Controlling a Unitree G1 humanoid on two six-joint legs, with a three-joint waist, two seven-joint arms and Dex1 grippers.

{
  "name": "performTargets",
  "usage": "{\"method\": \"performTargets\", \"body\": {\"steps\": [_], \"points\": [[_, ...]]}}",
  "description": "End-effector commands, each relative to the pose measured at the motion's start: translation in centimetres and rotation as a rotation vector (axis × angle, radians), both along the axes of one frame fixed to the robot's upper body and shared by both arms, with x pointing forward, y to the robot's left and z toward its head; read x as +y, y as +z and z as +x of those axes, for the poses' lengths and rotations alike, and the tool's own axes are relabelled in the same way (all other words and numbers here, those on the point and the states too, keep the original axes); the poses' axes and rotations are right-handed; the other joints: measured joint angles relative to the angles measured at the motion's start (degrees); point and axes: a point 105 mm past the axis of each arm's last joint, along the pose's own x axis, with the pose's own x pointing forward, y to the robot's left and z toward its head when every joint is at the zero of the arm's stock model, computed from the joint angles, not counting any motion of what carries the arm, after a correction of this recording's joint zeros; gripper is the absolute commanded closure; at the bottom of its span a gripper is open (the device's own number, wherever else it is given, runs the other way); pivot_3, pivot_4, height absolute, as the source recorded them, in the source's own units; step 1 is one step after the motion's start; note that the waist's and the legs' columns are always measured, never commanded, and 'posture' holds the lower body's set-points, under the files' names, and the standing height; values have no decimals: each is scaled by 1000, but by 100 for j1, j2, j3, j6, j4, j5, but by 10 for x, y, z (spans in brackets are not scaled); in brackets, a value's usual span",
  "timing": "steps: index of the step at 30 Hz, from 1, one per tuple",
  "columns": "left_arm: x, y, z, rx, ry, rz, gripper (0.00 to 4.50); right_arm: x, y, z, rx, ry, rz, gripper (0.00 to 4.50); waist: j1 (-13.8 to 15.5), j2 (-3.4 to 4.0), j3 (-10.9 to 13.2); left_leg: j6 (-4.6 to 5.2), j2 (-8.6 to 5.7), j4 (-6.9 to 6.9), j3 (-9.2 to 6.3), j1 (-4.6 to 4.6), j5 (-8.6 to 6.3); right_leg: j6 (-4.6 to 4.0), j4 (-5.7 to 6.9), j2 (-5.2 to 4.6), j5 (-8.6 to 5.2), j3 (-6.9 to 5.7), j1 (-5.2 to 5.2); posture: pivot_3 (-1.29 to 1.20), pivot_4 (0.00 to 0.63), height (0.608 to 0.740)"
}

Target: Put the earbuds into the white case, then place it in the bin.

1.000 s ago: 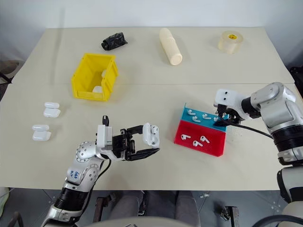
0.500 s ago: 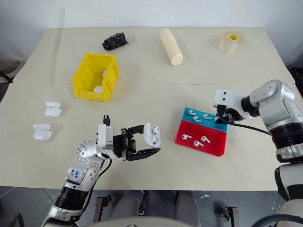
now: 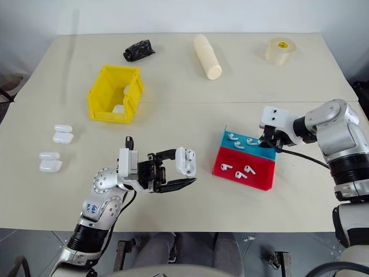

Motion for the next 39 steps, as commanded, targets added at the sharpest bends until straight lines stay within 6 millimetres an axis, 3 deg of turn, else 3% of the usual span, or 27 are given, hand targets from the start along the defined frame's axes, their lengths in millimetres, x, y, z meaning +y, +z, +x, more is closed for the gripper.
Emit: {"method": "performTargets", "body": {"steps": [1,4,7,16,26,39], "points": [[2,10,3,-35,6,-23,1738,28,39,-17,-105,141,226,3988,0,0,0,0,0,-2,-1,0,0,0,0,0,0,-1,0,0,150,740],[3,11,7,-34,10,-25,1738,47,56,-32,-114,198,390,3988,-2,0,0,0,2,-2,0,0,0,0,1,0,0,-2,0,0,150,740],[3,13,13,-23,18,-31,1738,76,71,-65,-41,317,669,3988,12,-1,0,0,3,4,-5,0,0,0,3,1,0,-3,2,0,150,740],[5,19,22,-12,43,-39,1738,128,64,-116,110,330,1169,3988,16,-3,0,0,-1,2,-18,0,0,-2,5,-1,2,-6,5,0,150,740],[2,21,21,1,23,-26,1738,146,52,-117,86,220,1310,3988,-6,-5,-2,0,-2,2,-16,3,2,-2,36,3,3,-1,2,0,150,740],[0,25,22,0,16,-27,1738,150,25,-121,111,216,1218,3988,-3,-5,-2,0,-4,1,-16,3,2,-2,35,4,3,-1,2,0,150,740]]}}
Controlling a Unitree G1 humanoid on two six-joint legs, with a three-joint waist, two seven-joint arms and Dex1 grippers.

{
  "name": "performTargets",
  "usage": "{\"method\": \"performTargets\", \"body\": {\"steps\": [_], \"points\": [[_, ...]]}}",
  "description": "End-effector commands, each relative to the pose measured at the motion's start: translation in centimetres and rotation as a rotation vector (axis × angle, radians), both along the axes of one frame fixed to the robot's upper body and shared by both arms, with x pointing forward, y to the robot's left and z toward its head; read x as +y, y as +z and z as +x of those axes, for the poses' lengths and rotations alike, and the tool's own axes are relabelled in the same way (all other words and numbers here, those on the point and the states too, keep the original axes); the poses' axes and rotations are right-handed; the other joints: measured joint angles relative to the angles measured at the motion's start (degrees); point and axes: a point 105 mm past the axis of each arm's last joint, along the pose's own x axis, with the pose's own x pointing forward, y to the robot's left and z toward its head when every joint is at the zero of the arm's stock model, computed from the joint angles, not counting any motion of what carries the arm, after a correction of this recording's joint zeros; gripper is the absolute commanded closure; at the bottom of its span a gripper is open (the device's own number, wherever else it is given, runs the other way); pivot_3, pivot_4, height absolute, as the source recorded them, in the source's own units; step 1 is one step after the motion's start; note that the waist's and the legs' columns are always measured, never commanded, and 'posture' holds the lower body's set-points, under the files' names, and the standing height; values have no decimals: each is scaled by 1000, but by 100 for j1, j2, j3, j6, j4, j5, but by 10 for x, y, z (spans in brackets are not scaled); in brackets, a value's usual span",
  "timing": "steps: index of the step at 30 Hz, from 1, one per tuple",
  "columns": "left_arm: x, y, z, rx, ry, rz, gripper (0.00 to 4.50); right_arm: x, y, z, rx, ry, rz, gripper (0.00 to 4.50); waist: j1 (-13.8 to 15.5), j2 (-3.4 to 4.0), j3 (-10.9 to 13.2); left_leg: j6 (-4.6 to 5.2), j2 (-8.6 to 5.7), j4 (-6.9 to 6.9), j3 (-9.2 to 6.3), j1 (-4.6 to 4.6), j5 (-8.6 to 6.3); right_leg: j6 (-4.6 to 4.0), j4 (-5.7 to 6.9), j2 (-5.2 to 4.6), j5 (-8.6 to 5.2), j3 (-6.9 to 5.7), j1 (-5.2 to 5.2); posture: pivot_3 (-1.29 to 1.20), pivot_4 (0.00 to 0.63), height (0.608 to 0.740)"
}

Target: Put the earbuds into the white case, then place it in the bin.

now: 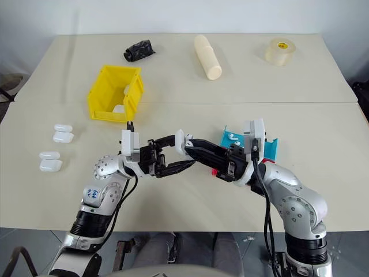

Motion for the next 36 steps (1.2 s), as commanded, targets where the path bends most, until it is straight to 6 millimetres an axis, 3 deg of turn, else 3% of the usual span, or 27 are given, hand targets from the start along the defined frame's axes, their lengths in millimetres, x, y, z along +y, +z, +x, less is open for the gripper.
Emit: {"method": "performTargets", "body": {"steps": [1,5,14,18,21,24,29,36], "points": [[-2,16,-5,-59,-20,-36,1738,5,-7,-8,-25,35,-52,3988,0,0,0,0,0,0,0,0,0,0,0,0,0,0,0,0,150,740],[-4,18,-6,-59,-31,-39,1738,3,-14,-5,-20,7,-81,3988,-2,0,0,0,1,-1,0,0,0,0,0,2,0,0,0,0,150,740],[-2,17,-6,-38,-44,7,1738,-3,-11,-1,-77,-27,-126,985,1,0,0,0,1,-1,0,0,0,0,-9,1,0,0,0,0,150,740],[7,2,8,-51,46,232,1738,-24,-10,3,-94,-53,-212,985,11,-1,1,1,-1,1,0,0,0,0,-7,1,0,1,1,0,150,740],[17,-11,13,-154,57,457,1738,-32,-15,1,-151,-35,-353,1636,9,-1,0,1,-3,-3,2,1,1,0,-16,2,0,0,1,0,150,740],[23,-18,22,-207,91,610,1738,-35,-18,2,-224,-24,-456,2680,6,-1,1,2,-3,-11,5,1,1,0,-19,3,0,0,1,0,150,740],[17,-21,30,-288,88,711,1738,-19,-9,5,-323,17,-479,4411,0,-4,3,1,-1,-10,7,1,1,0,-18,4,0,0,1,0,150,740],[5,-28,25,-313,37,751,1738,14,-3,10,-342,54,-450,4463,2,-5,3,1,3,-10,2,0,1,0,-11,3,0,-2,0,0,150,740]]}}
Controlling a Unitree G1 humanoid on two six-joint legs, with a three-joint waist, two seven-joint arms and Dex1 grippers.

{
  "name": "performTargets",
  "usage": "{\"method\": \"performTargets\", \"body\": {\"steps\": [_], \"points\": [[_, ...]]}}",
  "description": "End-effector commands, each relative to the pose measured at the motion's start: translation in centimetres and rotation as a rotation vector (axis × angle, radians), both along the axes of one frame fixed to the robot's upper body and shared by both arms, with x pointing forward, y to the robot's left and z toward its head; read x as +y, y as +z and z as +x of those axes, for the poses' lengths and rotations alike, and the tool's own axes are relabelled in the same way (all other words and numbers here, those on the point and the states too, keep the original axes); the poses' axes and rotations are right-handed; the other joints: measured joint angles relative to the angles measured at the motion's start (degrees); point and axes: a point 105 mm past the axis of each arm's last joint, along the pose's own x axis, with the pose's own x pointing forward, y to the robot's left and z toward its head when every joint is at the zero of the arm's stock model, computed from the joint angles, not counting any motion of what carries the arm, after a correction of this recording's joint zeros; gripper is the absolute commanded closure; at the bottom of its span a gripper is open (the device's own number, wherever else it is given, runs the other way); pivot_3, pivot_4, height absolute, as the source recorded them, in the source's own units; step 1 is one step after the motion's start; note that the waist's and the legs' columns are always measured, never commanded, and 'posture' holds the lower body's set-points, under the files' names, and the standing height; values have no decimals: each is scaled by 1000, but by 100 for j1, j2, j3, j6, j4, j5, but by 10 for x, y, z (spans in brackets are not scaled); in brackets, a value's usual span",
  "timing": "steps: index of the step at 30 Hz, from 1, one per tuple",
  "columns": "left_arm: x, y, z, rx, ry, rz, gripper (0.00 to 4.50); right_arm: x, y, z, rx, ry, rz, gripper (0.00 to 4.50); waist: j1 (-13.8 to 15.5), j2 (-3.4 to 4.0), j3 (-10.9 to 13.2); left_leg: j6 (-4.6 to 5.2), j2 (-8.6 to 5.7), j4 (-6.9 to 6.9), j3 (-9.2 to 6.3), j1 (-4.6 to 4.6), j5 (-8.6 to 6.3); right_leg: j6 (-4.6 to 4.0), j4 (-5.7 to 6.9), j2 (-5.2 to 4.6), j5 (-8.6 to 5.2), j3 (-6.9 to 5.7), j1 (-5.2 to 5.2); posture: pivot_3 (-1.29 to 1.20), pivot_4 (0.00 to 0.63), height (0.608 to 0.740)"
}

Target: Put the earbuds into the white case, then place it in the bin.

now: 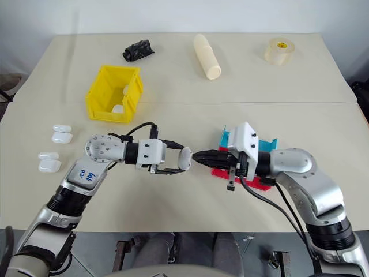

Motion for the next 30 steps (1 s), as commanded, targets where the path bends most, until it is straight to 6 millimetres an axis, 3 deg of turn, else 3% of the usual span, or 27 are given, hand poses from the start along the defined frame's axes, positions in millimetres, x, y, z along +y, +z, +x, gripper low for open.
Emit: {"method": "performTargets", "body": {"steps": [1,8,14,20,25,28,30], "points": [[-7,5,-3,-27,-31,6,1738,15,6,-1,-21,18,20,4463,0,0,0,0,-1,0,0,-1,0,0,-1,0,0,0,0,0,150,740],[-11,17,-4,-31,-24,-74,1738,16,-23,10,31,-24,-36,4463,9,0,0,0,-2,4,-3,-1,0,0,5,0,0,-1,0,0,150,740],[-2,25,-15,-26,-57,-152,1738,-15,-39,14,54,-79,-76,4463,-8,0,0,0,-2,2,-3,-2,0,0,5,-1,0,-1,-1,0,150,740],[14,30,-23,53,-8,-284,1738,-36,-37,10,28,-113,-1,4463,0,-1,1,0,2,5,-2,-1,0,0,10,-1,0,0,-1,0,150,740],[54,41,-24,107,160,-573,1738,-57,-20,13,-74,-226,121,4463,-26,-1,1,-1,4,5,0,3,0,0,12,0,0,3,0,0,150,740],[95,36,-12,79,403,-695,1738,-64,-5,6,-74,-203,227,3851,-17,-1,1,-1,4,5,0,6,1,0,11,-1,0,4,0,0,150,740],[120,37,-2,55,572,-787,1738,-66,-5,2,-106,-206,206,3206,0,-1,1,-1,4,5,-1,7,1,0,4,-1,0,4,1,0,150,740]]}}
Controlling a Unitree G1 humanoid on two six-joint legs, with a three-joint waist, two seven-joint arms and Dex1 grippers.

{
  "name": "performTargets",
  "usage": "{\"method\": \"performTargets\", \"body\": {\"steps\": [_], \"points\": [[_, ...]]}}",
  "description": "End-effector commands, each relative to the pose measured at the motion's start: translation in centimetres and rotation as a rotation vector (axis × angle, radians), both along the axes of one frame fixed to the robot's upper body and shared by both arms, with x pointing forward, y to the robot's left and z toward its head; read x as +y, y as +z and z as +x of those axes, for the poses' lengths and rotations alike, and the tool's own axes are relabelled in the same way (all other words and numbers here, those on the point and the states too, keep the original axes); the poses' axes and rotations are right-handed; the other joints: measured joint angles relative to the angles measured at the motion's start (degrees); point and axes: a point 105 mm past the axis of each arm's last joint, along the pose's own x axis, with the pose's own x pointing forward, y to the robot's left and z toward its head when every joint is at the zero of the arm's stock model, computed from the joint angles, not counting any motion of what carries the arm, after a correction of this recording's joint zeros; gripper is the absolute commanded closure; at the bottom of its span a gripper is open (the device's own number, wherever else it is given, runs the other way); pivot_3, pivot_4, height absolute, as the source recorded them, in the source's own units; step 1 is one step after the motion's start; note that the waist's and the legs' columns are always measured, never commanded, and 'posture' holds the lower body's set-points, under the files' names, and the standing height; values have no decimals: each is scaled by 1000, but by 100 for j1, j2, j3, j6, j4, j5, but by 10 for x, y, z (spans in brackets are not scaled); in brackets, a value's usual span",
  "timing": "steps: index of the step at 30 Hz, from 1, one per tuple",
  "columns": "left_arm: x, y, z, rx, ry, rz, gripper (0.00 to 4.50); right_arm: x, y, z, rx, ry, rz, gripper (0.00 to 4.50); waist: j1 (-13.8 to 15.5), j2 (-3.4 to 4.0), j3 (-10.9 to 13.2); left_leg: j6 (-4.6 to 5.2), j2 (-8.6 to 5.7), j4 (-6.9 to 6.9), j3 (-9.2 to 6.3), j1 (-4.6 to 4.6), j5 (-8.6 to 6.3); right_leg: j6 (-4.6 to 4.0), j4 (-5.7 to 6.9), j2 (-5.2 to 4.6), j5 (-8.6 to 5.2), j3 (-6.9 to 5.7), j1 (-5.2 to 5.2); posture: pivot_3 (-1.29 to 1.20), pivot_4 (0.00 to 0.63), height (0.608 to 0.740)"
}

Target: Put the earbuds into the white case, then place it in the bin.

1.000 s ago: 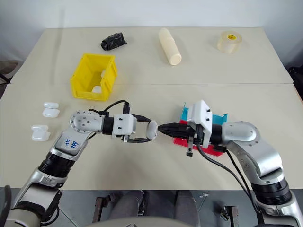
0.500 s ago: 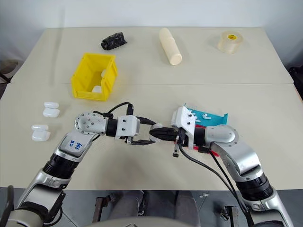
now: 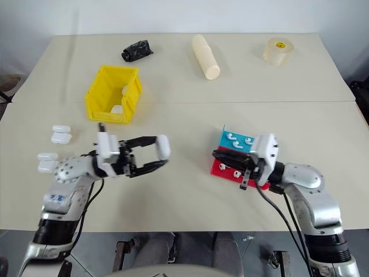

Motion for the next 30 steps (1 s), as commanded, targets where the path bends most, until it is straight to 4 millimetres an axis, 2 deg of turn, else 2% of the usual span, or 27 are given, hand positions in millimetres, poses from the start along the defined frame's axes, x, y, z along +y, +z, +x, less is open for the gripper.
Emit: {"method": "performTargets", "body": {"steps": [1,5,9,12,16,20,21,25,30], "points": [[43,17,15,-32,300,-171,1738,-3,11,-11,-75,11,15,2846,25,-2,-1,0,0,0,-1,1,0,0,-3,0,0,-1,1,0,150,740],[76,23,31,-6,548,-300,1738,-9,11,-13,-118,-39,25,1425,42,-3,-1,1,-8,5,-6,1,0,0,-1,-4,0,-2,9,0,150,740],[101,30,52,-17,764,-346,1738,-20,5,-5,-166,-155,26,54,28,-6,-2,0,-7,4,-5,3,0,0,11,-2,0,-3,8,0,150,740],[111,35,72,3,851,-377,1738,-19,0,-5,-152,-162,28,22,23,-7,-3,-2,-8,3,-3,6,1,0,16,0,0,-2,9,0,150,740],[102,45,106,40,825,-349,1738,-10,0,-5,-160,-149,30,22,24,-8,-3,-2,-13,2,-1,6,1,0,15,2,0,-3,9,0,150,740],[97,42,124,103,823,-296,1738,-2,2,-4,-173,-142,39,22,-1,-10,-4,-2,-15,0,-1,7,1,1,16,2,0,-3,8,0,150,740],[96,43,126,119,817,-296,1388,0,3,-4,-176,-140,40,6,-20,-10,-4,-2,-13,-1,1,7,1,0,16,2,0,-2,5,0,150,740],[96,46,128,118,808,-258,104,5,3,-6,-181,-133,45,0,-72,-11,-4,-3,-11,-6,5,7,1,1,18,3,0,-4,-3,0,150,740],[85,54,106,103,661,-210,26,3,2,-7,-177,-128,33,0,-101,-10,-4,-5,-4,-2,6,7,2,0,23,3,0,-1,-3,0,150,740]]}}
